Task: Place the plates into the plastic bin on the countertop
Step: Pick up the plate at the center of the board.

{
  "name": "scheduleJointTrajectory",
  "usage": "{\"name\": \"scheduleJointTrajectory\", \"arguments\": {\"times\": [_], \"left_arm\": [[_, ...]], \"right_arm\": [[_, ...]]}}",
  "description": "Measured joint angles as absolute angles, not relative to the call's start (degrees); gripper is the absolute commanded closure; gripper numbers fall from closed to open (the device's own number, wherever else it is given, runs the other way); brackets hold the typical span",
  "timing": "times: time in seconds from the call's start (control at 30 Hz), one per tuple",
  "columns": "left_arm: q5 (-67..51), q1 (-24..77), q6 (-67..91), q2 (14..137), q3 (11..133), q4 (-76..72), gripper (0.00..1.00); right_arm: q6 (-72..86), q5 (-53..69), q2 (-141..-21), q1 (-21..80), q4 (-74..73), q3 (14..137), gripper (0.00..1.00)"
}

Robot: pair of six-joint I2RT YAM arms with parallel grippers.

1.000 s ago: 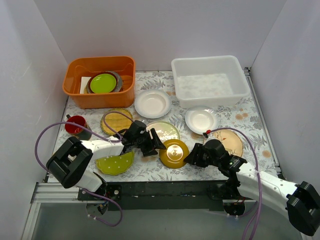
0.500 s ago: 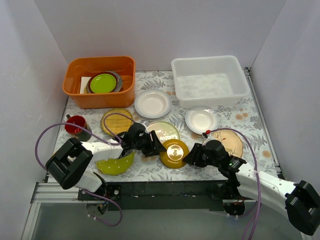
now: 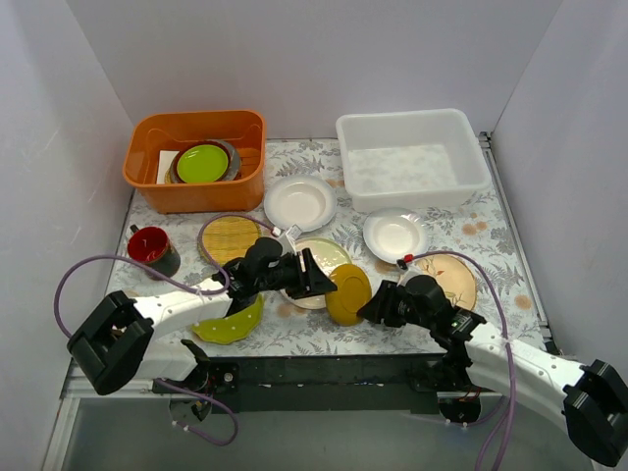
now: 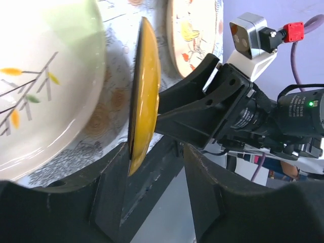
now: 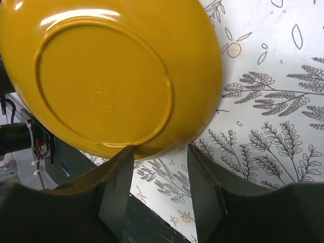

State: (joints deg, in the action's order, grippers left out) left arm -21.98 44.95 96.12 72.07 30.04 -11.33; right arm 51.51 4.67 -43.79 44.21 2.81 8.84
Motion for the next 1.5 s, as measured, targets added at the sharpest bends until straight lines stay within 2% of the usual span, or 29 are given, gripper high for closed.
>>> {"name": "scheduleJointTrajectory", "arguments": {"times": [0.17,0.43,0.63,1.07,1.2,1.23,1.43,1.5], "left_arm": [[-22.2,47.7,95.8,76.4,33.9,-12.1,0.55],[-22.3,52.9,94.5,83.7,40.1,-12.4,0.57],[-21.6,54.2,94.3,84.8,43.7,-12.4,0.66],[-21.4,57.2,93.2,92.9,49.6,-11.5,0.67],[-20.4,58.3,92.7,94.3,52.0,-10.7,0.76],[-20.0,58.4,92.7,94.5,52.5,-10.5,0.81],[-17.4,58.3,92.2,95.7,54.8,-9.0,1.00],[-17.2,58.4,92.3,95.9,55.1,-8.9,1.00]], "right_arm": [[48.0,3.3,-40.0,44.2,-1.2,10.3,0.29],[44.9,1.5,-33.2,44.2,-6.1,10.9,0.29],[42.8,0.4,-32.0,44.2,-9.4,10.9,0.28],[40.7,-2.2,-27.5,44.2,-14.8,10.9,0.27],[40.0,-3.0,-24.8,44.2,-18.0,11.0,0.25],[39.9,-3.0,-24.1,44.2,-18.6,11.0,0.25],[39.6,-2.9,-21.4,44.2,-20.1,11.3,0.25],[39.4,-3.0,-21.7,44.2,-20.3,11.6,0.25]]}}
